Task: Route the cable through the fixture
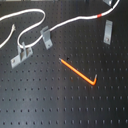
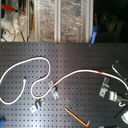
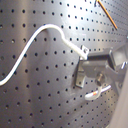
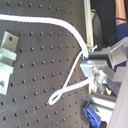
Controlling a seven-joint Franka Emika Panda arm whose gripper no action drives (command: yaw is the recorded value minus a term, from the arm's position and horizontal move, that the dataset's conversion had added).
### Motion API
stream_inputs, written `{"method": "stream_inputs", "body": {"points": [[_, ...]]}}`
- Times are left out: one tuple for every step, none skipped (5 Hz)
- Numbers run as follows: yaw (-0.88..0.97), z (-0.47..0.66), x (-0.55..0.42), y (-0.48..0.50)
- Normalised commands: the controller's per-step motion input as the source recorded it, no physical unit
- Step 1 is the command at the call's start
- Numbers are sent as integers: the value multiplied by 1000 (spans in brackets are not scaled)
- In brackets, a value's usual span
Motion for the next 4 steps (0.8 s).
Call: {"method": "stream_inputs", "body": {"points": [[0, 0, -5, 18], [-274, 125, -165, 189], [-748, 201, -209, 110], [-754, 228, -205, 97]]}}
